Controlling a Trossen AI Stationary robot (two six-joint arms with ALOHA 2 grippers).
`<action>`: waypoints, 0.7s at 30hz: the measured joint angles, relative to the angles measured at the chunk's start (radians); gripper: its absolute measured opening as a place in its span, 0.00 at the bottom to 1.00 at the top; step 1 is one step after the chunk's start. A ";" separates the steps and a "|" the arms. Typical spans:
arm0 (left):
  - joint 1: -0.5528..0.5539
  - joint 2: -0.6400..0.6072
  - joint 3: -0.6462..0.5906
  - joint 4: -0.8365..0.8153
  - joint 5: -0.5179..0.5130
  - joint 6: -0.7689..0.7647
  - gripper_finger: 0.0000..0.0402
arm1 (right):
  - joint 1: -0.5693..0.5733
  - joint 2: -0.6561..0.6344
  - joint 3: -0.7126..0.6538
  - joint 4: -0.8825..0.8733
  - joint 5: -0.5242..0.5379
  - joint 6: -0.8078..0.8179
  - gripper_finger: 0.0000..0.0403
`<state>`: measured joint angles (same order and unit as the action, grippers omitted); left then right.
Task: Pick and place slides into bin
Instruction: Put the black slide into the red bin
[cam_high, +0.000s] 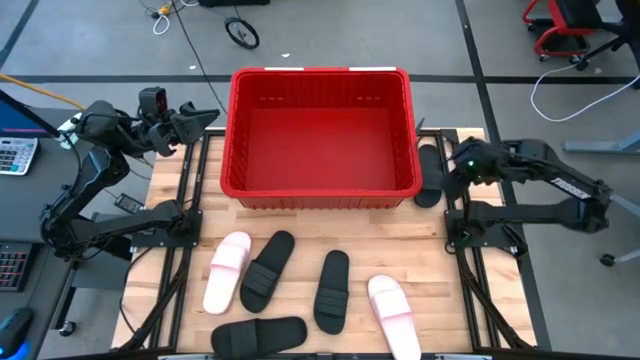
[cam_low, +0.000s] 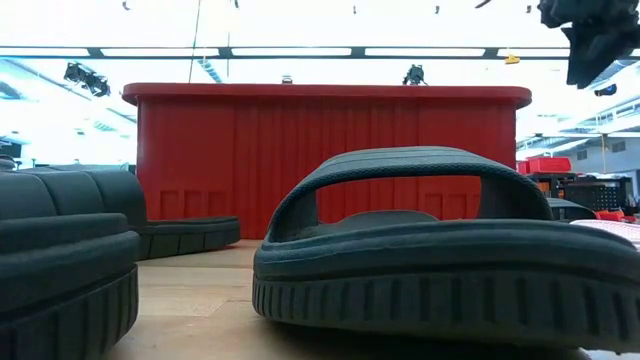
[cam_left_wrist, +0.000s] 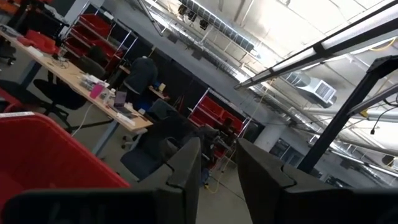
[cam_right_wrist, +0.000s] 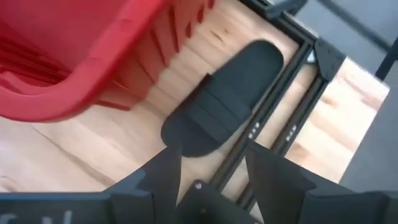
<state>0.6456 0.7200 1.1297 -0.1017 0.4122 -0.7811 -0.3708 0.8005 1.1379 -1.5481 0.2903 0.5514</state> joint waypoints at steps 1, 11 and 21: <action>0.000 0.000 0.000 0.000 0.000 0.000 0.27 | -0.033 0.000 0.000 0.001 -0.018 -0.013 0.48; 0.000 0.000 0.000 0.000 0.000 0.005 0.27 | -0.272 0.068 0.000 0.153 -0.128 -0.163 0.50; 0.000 0.000 0.000 0.000 0.011 -0.019 0.27 | -0.622 0.192 0.000 0.158 -0.281 -0.349 0.50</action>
<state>0.6456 0.7197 1.1297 -0.1017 0.4229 -0.8005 -0.9930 0.9922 1.1378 -1.3903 0.0096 0.2024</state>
